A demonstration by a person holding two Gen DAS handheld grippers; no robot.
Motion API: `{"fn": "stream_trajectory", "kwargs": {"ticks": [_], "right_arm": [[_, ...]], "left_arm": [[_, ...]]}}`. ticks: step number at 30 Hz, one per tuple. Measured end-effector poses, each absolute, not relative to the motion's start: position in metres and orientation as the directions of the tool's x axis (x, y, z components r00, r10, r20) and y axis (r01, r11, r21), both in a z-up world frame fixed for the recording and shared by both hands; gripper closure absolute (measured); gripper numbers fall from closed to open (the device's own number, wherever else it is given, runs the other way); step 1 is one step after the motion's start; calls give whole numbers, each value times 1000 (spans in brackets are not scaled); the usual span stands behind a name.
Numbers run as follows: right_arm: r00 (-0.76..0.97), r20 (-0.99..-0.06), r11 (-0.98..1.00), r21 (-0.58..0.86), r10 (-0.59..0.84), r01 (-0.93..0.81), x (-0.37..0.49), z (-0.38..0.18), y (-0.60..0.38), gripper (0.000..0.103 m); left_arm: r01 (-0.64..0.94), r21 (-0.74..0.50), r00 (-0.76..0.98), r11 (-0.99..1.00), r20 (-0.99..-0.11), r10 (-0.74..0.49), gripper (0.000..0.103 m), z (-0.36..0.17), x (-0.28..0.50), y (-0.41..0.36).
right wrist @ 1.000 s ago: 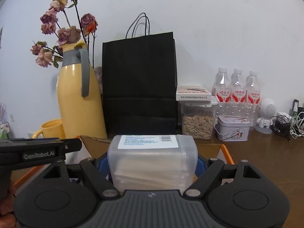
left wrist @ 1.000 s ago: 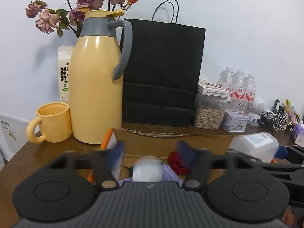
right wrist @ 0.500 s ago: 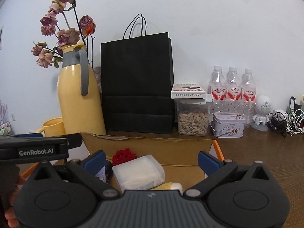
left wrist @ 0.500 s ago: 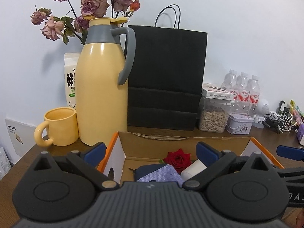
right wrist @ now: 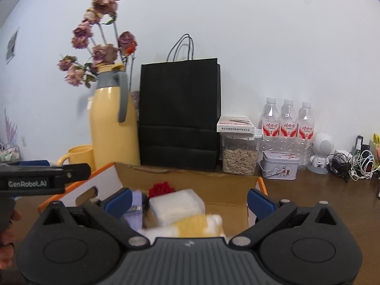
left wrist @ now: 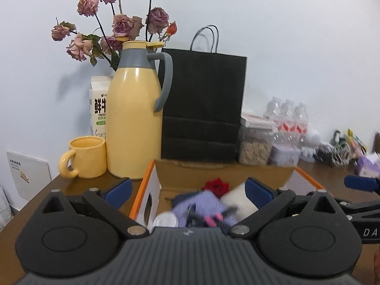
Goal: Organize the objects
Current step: 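Move both tools back from the box to the table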
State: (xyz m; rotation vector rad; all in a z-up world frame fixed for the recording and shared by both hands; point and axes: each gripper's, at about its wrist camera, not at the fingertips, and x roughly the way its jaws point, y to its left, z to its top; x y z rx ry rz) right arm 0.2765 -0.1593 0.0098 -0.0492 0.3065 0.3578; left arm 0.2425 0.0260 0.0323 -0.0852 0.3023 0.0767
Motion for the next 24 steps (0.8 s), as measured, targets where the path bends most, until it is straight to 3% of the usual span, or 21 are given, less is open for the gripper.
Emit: {"fn": "stream_trajectory", "kwargs": {"ticks": [9, 20, 22, 24], "right_arm": [[850, -388, 919, -16, 357, -394, 220, -22, -169, 0], [795, -492, 902, -42, 356, -430, 190, -49, -158, 0], [793, -498, 906, -31, 352, -422, 192, -50, -157, 3], [784, -507, 907, -10, 358, -420, 195, -51, -156, 12]], "left_arm": [[-59, -4, 917, 998, -395, 52, 0, -2, 191, 33], [-48, -27, 888, 998, -459, 30, 0, -25, 162, 37], [-52, -35, 887, 998, -460, 30, 0, -26, 162, 38], [-59, -41, 885, 997, -465, 33, 0, -28, 163, 39]]}}
